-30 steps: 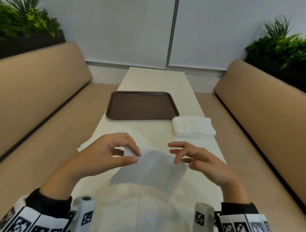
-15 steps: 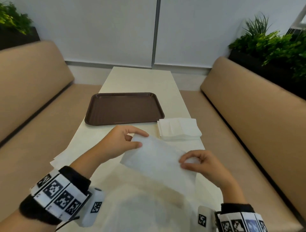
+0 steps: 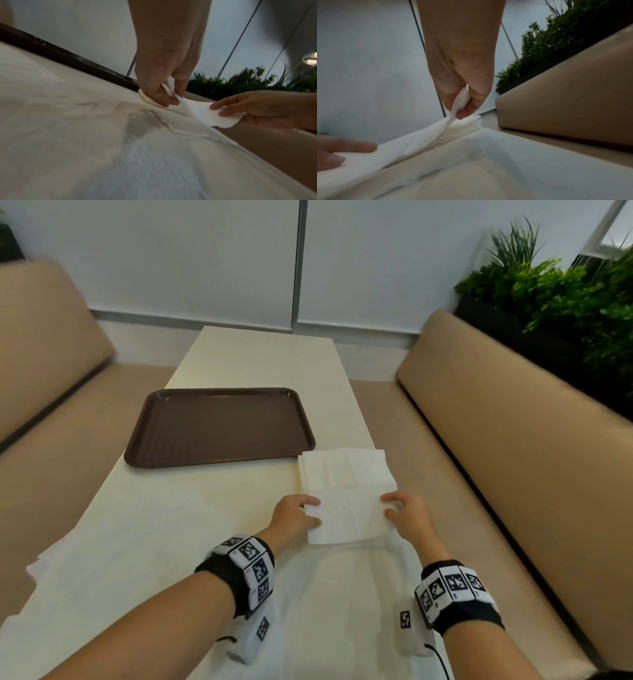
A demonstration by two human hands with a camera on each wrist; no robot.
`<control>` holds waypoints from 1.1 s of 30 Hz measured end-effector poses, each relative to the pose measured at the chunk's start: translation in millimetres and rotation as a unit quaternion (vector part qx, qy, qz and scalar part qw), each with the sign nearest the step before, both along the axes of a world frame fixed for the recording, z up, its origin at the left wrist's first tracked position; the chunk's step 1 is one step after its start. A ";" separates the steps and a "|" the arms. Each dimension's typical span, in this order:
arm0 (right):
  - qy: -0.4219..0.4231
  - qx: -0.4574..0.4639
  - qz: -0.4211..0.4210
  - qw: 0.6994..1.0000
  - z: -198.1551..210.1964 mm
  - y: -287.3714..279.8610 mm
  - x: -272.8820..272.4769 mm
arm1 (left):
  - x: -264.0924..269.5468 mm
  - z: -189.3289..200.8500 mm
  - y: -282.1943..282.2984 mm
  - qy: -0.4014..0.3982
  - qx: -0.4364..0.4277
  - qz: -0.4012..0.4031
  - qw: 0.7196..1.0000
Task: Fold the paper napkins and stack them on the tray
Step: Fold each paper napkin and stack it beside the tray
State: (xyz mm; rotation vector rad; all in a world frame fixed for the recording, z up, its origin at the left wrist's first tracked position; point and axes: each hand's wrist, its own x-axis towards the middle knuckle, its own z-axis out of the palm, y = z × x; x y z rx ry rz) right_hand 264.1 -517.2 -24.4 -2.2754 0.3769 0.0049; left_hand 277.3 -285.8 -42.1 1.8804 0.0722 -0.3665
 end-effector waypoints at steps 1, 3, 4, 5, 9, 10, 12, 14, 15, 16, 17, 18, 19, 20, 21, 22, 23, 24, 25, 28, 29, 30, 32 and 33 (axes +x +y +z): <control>0.007 -0.023 0.000 1.000 -3.5 -1.1 1.9 | 1.9 -4.4 -3.3 -0.004 0.012 0.000 1.000; 0.026 -0.052 -0.002 0.998 -10.0 -2.4 3.6 | 5.5 -11.3 -8.2 -0.019 0.048 -0.007 0.999; 0.033 -0.062 -0.002 0.998 -13.2 -2.3 3.7 | 7.1 -14.1 -9.6 -0.024 0.066 -0.013 0.997; 0.039 -0.075 0.000 0.996 -16.2 -2.0 3.6 | 8.3 -16.4 -10.4 -0.029 0.083 -0.019 0.996; 0.066 -0.122 0.025 0.990 -21.6 3.6 -0.1 | 8.6 -25.9 -13.0 -0.048 0.147 -0.042 0.987; 0.072 -0.133 0.034 0.988 -23.0 4.5 -0.9 | 7.7 -27.6 -13.5 -0.050 0.162 -0.042 0.985; 0.076 -0.147 0.044 0.985 -24.7 6.4 -3.5 | 5.0 -29.1 -13.8 -0.059 0.190 -0.043 0.979; 0.083 -0.155 0.049 0.983 -24.0 6.3 -7.0 | 0.1 -26.9 -13.2 -0.070 0.219 -0.070 0.971; 0.097 -0.154 0.051 0.982 -22.8 5.4 -9.6 | -3.5 -23.8 -12.2 -0.074 0.232 -0.085 0.966; 0.124 -0.166 0.060 0.976 -19.6 5.2 -12.8 | -8.0 -19.1 -9.8 -0.078 0.237 -0.094 0.964; 0.159 -0.189 0.069 0.966 -13.8 5.2 -16.3 | -12.3 -13.5 -5.2 -0.085 0.233 -0.099 0.964; 0.181 -0.216 0.068 0.957 -7.4 5.2 -18.3 | -17.7 -6.2 2.1 -0.092 0.220 -0.101 0.966; 0.187 -0.238 0.067 0.951 2.1 7.9 -20.5 | -23.9 1.8 12.3 -0.097 0.201 -0.099 0.970; 0.180 -0.253 0.069 0.948 12.0 12.2 -21.7 | -32.2 11.1 26.2 -0.101 0.174 -0.096 0.975; 0.163 -0.265 0.074 0.947 22.4 18.0 -23.5 | -42.2 19.9 42.2 -0.105 0.145 -0.095 0.979; 0.145 -0.275 0.086 0.946 32.5 26.9 -25.7 | -54.3 27.5 61.1 -0.105 0.116 -0.097 0.983; 0.126 -0.276 0.104 0.947 42.2 37.7 -27.9 | -68.0 34.1 81.2 -0.103 0.089 -0.095 0.986; 0.108 -0.265 0.131 0.949 51.1 51.3 -30.1 | -83.4 38.7 102.8 -0.096 0.068 -0.087 0.989; 0.093 -0.249 0.163 0.950 59.0 67.5 -32.7 | -99.2 41.2 125.4 -0.089 0.058 -0.070 0.992; 0.065 -0.199 0.289 0.934 70.3 124.6 -41.1 | -148.7 38.7 192.6 -0.070 0.065 0.015 0.995; 0.065 -0.192 0.332 0.921 70.8 145.2 -44.3 | -165.1 36.5 212.4 -0.066 0.065 0.046 0.995; 0.065 -0.191 0.375 0.905 68.1 165.8 -46.3 | -181.1 34.2 230.9 -0.062 0.063 0.075 0.993; 0.079 -0.198 0.450 0.867 61.1 204.6 -50.6 | -208.4 30.6 259.6 -0.053 0.050 0.129 0.989; 0.088 -0.205 0.484 0.846 56.3 225.1 -53.4 | -221.1 29.4 272.5 -0.049 0.042 0.156 0.986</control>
